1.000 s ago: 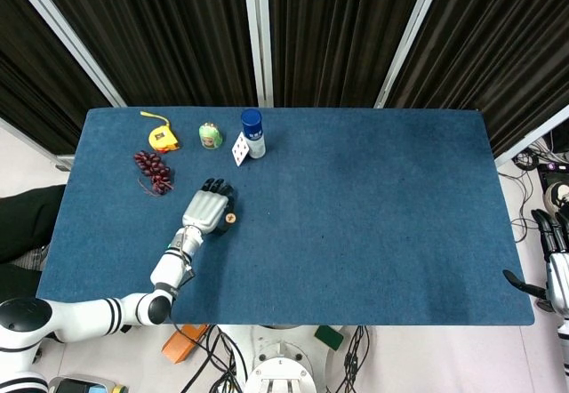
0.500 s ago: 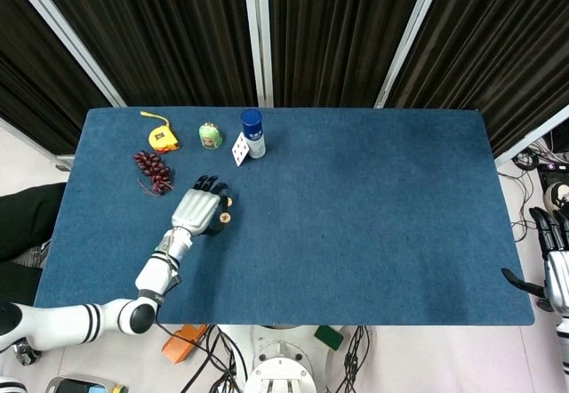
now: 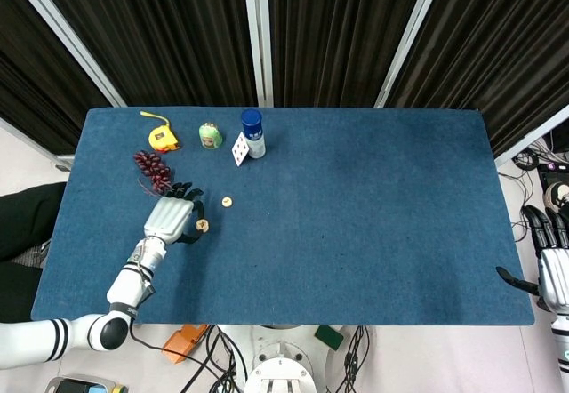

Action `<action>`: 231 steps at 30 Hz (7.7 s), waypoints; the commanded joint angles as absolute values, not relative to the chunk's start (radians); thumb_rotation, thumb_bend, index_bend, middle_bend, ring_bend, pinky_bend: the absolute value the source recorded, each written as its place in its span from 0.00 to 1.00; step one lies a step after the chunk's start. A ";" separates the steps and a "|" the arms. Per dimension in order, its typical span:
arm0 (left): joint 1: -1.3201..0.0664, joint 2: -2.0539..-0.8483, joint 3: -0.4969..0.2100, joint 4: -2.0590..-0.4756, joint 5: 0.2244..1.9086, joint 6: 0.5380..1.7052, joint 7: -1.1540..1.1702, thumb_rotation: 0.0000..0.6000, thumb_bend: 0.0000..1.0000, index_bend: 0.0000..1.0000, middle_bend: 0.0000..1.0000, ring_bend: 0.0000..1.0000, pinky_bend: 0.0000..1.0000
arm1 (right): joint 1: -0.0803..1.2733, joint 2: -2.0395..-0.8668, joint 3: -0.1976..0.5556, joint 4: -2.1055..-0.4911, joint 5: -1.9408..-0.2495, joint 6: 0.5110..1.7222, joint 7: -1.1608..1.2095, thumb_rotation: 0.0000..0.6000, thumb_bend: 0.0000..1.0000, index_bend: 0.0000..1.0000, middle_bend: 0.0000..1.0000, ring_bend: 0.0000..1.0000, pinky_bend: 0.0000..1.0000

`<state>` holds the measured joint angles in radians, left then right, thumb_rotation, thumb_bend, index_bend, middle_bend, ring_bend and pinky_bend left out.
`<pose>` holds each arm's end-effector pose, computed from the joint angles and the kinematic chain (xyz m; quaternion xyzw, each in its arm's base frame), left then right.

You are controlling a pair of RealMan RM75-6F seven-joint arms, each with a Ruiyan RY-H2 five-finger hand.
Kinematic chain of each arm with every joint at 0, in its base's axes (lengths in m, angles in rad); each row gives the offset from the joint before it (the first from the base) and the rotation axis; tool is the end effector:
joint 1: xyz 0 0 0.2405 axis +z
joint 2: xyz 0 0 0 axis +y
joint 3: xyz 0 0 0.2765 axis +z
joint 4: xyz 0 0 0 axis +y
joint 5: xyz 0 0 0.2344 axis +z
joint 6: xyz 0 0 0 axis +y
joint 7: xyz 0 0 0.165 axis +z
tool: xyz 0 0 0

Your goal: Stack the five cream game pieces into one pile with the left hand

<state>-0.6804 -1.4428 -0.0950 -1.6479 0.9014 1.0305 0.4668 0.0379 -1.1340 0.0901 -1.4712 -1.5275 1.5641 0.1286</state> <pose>-0.2039 0.3468 -0.0267 -0.7199 -0.4384 -0.2936 0.4509 -0.3631 -0.1991 0.1730 0.5673 -0.3596 0.4185 0.6114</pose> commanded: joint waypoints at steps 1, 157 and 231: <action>-0.678 -1.455 -0.094 -1.631 0.899 1.026 0.460 1.00 0.32 0.51 0.14 0.00 0.00 | 0.035 -1.132 0.089 -1.472 -1.526 1.568 0.129 1.00 0.15 0.00 0.14 0.00 0.09; -0.678 -1.402 -0.085 -1.721 0.901 1.046 0.432 1.00 0.35 0.51 0.14 0.00 0.00 | 0.027 -1.140 0.087 -1.454 -1.528 1.571 0.143 1.00 0.15 0.03 0.14 0.00 0.09; -0.604 -1.332 -0.102 -1.766 0.947 1.197 0.382 1.00 0.30 0.29 0.13 0.00 0.00 | 0.019 -1.131 0.084 -1.458 -1.517 1.572 0.147 1.00 0.15 0.03 0.14 0.00 0.09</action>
<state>-0.6505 -1.3640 -0.0977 -1.7402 0.8844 1.1285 0.4330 0.0184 -1.1315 0.0850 -1.4587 -1.5171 1.5742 0.1462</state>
